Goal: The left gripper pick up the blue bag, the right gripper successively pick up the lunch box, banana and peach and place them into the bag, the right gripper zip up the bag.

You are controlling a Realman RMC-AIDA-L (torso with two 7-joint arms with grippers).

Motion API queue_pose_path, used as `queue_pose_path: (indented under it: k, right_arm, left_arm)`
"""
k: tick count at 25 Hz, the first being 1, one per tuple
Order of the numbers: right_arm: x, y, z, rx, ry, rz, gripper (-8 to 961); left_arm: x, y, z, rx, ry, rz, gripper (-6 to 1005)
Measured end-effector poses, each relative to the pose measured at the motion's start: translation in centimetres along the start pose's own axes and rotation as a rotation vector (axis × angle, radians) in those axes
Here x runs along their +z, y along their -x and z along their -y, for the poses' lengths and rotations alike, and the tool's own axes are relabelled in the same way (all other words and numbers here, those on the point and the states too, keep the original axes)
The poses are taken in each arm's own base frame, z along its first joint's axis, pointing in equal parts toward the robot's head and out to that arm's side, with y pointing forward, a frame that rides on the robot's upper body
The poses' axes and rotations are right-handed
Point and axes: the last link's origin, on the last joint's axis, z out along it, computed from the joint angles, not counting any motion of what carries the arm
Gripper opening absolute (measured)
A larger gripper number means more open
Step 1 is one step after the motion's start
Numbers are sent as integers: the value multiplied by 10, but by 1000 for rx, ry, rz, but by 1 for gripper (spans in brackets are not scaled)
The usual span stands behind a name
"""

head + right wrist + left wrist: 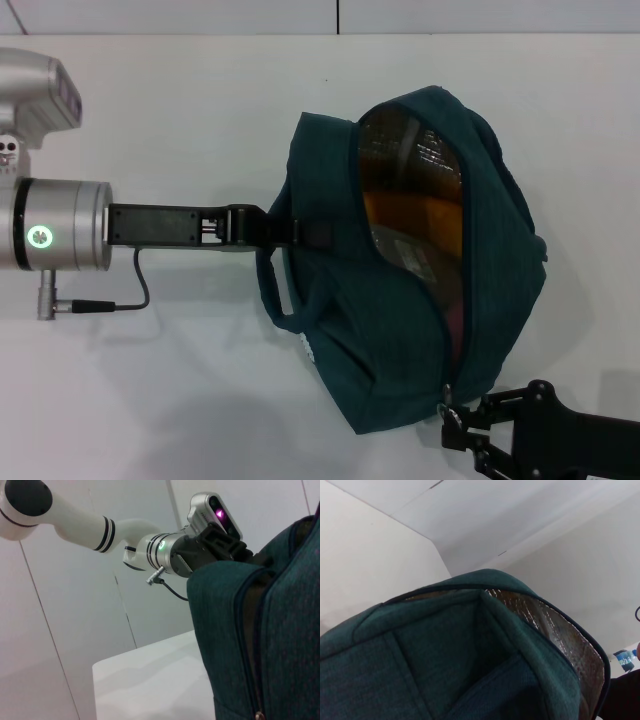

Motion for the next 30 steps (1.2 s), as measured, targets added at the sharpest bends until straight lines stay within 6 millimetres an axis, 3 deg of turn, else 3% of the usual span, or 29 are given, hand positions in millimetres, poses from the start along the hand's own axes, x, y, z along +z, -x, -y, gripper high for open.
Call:
queue_pose_path:
  k: [3, 25, 30]
  right_arm:
    - [0, 0, 0, 0, -1, 0, 142]
    - [-1, -1, 3, -2, -27, -6, 136]
    - [-1, -1, 4, -2, -33, -6, 63]
  left_arm:
    - [0, 0, 0, 0, 0, 0, 60]
    - [0, 0, 0, 9, 2, -2, 61]
    - [0, 0, 0, 10, 3, -1, 61]
